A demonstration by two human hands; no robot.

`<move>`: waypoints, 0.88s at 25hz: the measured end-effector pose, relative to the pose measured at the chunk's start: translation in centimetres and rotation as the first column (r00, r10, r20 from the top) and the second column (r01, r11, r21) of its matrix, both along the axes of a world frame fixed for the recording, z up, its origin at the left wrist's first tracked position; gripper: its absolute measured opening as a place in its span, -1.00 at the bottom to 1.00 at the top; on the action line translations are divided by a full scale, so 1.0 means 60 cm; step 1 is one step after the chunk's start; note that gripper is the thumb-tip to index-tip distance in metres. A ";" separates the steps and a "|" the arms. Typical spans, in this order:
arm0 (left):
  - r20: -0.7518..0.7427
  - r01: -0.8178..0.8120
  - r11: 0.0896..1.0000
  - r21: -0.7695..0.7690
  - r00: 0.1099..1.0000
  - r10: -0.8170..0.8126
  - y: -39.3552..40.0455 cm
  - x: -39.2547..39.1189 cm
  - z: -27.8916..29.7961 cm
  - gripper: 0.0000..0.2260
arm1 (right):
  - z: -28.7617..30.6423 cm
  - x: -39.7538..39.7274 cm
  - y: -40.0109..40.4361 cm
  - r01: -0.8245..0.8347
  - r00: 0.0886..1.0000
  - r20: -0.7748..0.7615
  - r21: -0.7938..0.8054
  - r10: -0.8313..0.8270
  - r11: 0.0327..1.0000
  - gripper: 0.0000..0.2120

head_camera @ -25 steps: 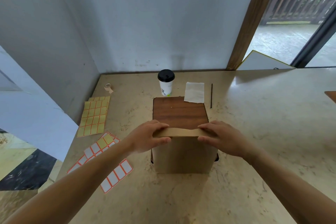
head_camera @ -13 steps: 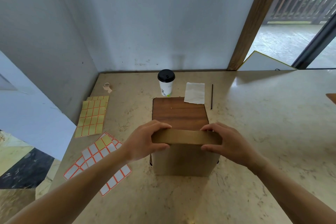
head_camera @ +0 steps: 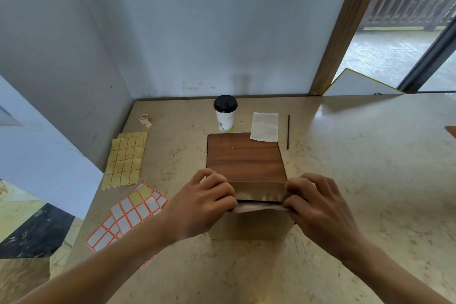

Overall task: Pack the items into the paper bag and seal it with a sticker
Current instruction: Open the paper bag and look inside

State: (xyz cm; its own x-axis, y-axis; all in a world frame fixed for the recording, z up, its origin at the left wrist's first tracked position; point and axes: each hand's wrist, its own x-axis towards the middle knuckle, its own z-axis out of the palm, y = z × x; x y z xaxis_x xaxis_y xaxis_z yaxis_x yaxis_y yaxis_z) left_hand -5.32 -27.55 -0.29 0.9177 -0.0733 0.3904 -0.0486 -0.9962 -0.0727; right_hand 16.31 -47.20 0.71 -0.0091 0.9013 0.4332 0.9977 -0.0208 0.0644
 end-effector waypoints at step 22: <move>-0.518 -0.242 0.941 0.237 0.788 0.333 -0.067 0.078 0.104 -0.81 | 0.094 -0.067 0.102 -0.048 0.935 -0.267 -0.746 -0.232 0.664 -0.65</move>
State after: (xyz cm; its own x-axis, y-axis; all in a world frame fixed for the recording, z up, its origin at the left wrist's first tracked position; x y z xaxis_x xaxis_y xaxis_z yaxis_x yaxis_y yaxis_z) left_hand -0.61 -31.58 5.95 0.9619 0.2128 -0.1715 0.1616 -0.9489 -0.2710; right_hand 12.27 -41.11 6.36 0.0999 0.9086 -0.4055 0.9566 -0.1998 -0.2121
